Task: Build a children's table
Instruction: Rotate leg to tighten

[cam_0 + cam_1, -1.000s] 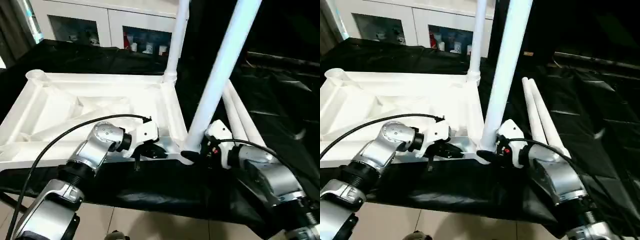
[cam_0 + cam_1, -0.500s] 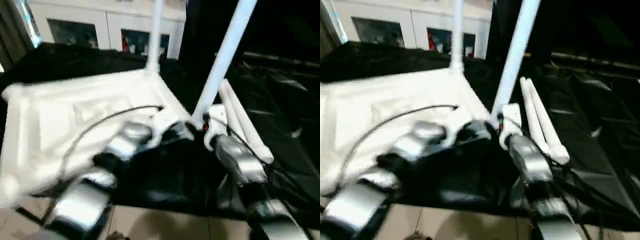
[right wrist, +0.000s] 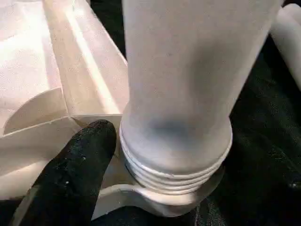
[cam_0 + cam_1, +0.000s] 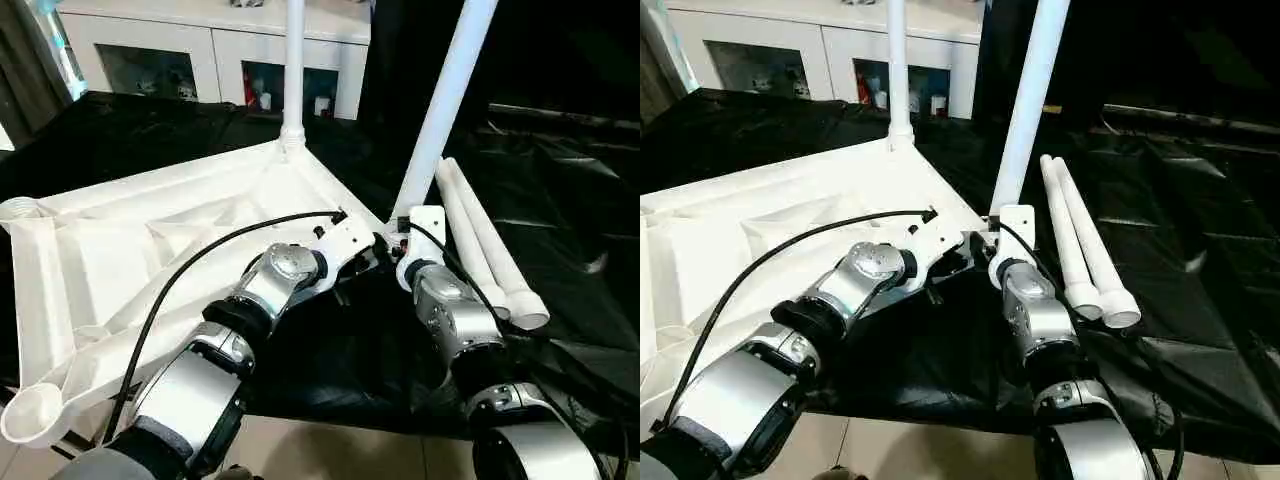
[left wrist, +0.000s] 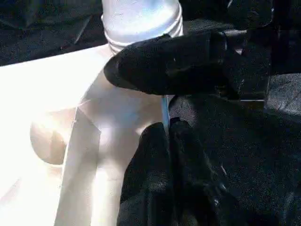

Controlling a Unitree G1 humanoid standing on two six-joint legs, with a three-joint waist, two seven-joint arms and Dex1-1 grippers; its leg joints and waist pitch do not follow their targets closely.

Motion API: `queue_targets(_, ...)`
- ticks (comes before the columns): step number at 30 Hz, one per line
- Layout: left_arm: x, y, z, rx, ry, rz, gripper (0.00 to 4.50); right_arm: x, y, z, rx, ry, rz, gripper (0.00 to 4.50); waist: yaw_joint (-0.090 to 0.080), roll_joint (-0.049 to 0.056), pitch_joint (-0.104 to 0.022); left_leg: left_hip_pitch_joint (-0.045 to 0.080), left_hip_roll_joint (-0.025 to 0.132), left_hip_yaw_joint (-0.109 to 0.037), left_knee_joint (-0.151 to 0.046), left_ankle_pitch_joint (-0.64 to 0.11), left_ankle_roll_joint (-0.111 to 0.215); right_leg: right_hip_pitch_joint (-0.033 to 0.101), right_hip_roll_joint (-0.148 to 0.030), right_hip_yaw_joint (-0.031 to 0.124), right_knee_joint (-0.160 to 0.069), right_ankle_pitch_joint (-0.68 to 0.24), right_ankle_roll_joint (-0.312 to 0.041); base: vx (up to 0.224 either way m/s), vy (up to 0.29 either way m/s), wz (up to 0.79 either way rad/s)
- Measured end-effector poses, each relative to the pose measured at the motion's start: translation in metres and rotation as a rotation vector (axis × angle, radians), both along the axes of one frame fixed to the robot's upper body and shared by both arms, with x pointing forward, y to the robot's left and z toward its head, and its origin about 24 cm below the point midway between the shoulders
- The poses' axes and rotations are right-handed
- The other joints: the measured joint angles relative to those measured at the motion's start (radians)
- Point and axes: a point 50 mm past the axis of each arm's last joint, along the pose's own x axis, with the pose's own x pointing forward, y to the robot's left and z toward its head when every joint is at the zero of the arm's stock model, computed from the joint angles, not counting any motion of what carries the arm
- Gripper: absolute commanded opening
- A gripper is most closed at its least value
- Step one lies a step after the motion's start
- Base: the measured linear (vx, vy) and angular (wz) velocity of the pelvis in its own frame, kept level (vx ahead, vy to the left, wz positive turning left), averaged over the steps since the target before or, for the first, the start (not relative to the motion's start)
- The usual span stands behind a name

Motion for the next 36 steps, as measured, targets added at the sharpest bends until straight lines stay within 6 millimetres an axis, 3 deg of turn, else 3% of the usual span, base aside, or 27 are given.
queue_targets(5,0.004,0.006,0.003,-0.058,-0.030,0.043,0.28,-0.017,-0.017,0.006,-0.039,-0.036,0.017,3.77,0.006,0.004,0.003,-0.004,0.000,0.000,0.000,0.000,0.000,-0.004,0.000,0.000,0.000,0.001,-0.002,0.000,0.000,0.00)
queue_targets(6,0.005,0.009,0.007,-0.107,-0.039,0.064,0.57,-0.021,-0.022,0.007,-0.052,-0.042,0.018,3.77,0.004,0.005,0.003,-0.005,0.000,0.000,0.001,0.000,0.000,-0.004,0.000,0.000,0.000,0.001,-0.001,0.000,0.000,0.00)
queue_targets(9,0.013,0.018,0.025,-0.177,-0.114,0.118,0.68,-0.029,-0.028,0.008,-0.073,-0.043,0.025,3.77,-0.003,0.005,0.004,-0.006,0.000,0.001,-0.002,0.000,0.001,-0.005,0.000,0.000,-0.002,0.000,-0.001,0.000,0.000,0.00)
queue_targets(11,0.019,0.034,0.035,-0.189,-0.168,0.200,0.84,-0.037,-0.026,0.008,-0.075,-0.045,0.049,3.77,-0.011,0.005,0.004,-0.005,0.001,0.001,-0.003,0.000,0.001,-0.005,0.001,0.000,-0.003,0.000,-0.001,0.000,0.000,0.00)
queue_targets(14,0.020,0.080,0.045,-0.200,-0.272,0.426,1.03,-0.051,-0.021,0.002,-0.082,-0.010,0.093,3.77,-0.023,0.003,0.004,-0.003,0.001,0.001,-0.007,0.000,0.000,-0.005,0.003,0.000,-0.003,-0.002,0.000,0.000,0.000,0.00)
queue_targets(16,0.013,0.112,0.041,-0.160,-0.308,0.558,1.22,-0.057,-0.018,-0.002,-0.088,0.021,0.118,3.77,-0.025,0.000,0.006,-0.003,0.002,0.000,-0.007,0.000,0.000,-0.006,0.003,0.000,-0.003,-0.003,0.001,0.000,0.000,0.00)
queue_targets(18,0.003,0.133,0.038,-0.125,-0.332,0.652,1.35,-0.059,-0.013,-0.001,-0.091,0.030,0.150,3.77,-0.022,-0.004,0.008,-0.005,0.002,0.000,-0.007,0.000,0.000,-0.006,0.003,0.000,-0.003,-0.003,0.001,0.000,0.000,0.00)
queue_targets(22,-0.018,0.168,0.042,-0.023,-0.406,0.797,1.51,-0.059,0.001,0.002,-0.090,0.030,0.214,3.77,-0.015,-0.023,0.008,-0.006,0.002,0.000,-0.007,0.000,0.000,-0.006,0.003,0.000,-0.006,-0.003,0.001,0.000,0.000,0.00)
queue_targets(25,-0.044,0.199,0.044,0.062,-0.425,0.943,1.84,-0.059,0.004,0.001,-0.093,0.039,0.233,3.77,-0.017,-0.028,0.008,-0.006,0.001,0.001,-0.007,-0.002,-0.001,-0.006,0.003,0.001,-0.008,-0.002,0.001,0.000,0.000,0.00)
queue_targets(31,-0.073,0.235,0.055,0.164,-0.502,1.140,2.33,-0.055,0.006,0.003,-0.106,0.043,0.235,3.77,-0.012,-0.037,0.008,-0.006,0.001,0.000,-0.007,-0.001,-0.002,-0.005,0.004,0.001,-0.008,-0.002,0.002,0.000,0.000,0.00)
queue_targets(34,-0.084,0.250,0.050,0.228,-0.445,1.188,2.33,-0.053,0.009,0.001,-0.108,0.057,0.241,3.77,-0.015,-0.038,0.007,-0.005,0.001,0.000,-0.007,-0.001,-0.002,-0.005,0.004,0.001,-0.008,-0.004,0.006,0.000,0.000,0.00)
queue_targets(36,-0.089,0.259,0.044,0.275,-0.369,1.158,2.10,-0.052,0.012,-0.001,-0.096,0.068,0.249,3.47,-0.015,-0.039,0.006,-0.005,0.001,-0.001,-0.007,-0.001,-0.002,-0.005,0.005,0.002,-0.008,-0.004,0.006,0.000,0.000,0.00)
